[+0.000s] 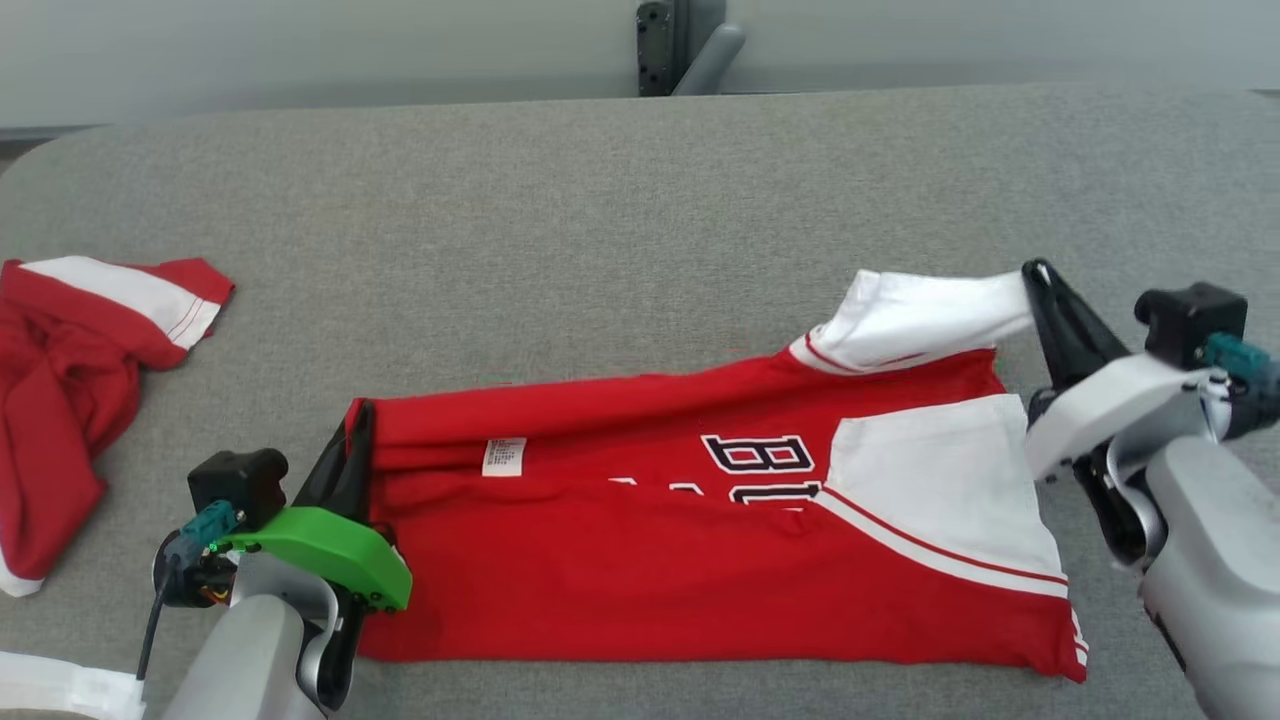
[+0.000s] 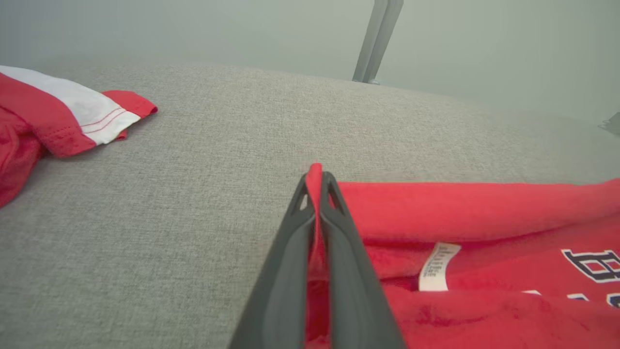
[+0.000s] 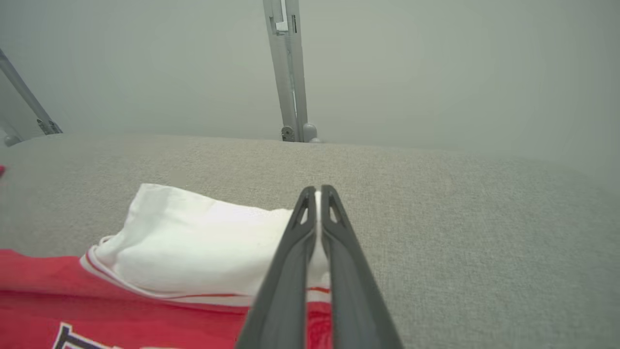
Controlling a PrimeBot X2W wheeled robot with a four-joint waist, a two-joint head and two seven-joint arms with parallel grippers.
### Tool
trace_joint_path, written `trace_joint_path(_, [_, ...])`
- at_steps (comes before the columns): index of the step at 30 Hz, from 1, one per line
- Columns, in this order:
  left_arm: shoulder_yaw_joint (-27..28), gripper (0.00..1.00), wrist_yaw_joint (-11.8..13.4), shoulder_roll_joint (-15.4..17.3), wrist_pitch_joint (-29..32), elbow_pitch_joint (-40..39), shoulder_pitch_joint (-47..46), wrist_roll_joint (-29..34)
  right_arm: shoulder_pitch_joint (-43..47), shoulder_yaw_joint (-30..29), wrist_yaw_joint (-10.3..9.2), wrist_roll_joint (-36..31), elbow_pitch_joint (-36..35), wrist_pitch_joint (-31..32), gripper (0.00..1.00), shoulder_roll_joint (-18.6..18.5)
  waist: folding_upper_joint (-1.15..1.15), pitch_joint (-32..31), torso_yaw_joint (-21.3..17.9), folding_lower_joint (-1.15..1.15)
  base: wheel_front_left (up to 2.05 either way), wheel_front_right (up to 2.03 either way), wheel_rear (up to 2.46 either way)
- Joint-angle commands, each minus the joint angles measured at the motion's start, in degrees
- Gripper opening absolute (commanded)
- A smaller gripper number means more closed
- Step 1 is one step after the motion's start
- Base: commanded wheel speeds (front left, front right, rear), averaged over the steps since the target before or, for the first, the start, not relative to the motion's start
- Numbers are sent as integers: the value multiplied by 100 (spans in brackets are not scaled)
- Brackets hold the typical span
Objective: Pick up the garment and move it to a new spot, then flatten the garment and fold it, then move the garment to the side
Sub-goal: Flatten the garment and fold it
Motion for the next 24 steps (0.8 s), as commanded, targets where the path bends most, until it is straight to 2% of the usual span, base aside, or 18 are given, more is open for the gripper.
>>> trace_joint_path(1, [17,0,11,57,0,-63,138,-29,291,-50,-10,52,-142,-14,0,53,40,-267,-270,0,0,0,0])
trace_joint_path(6, [79,0,11,68,0,-330,538,34,1204,-307,-10,52,-652,-14,0,248,40,-373,-317,0,0,0,0])
trace_joint_path(11, [179,0,11,-1,-1,-444,1019,33,1888,-550,-10,1,-786,-15,0,541,40,-484,-318,0,0,0,0])
trace_joint_path(24, [436,0,11,-187,-1,-493,1572,70,2696,-1244,-9,-196,-1022,-15,0,978,40,-710,-254,0,0,0,0])
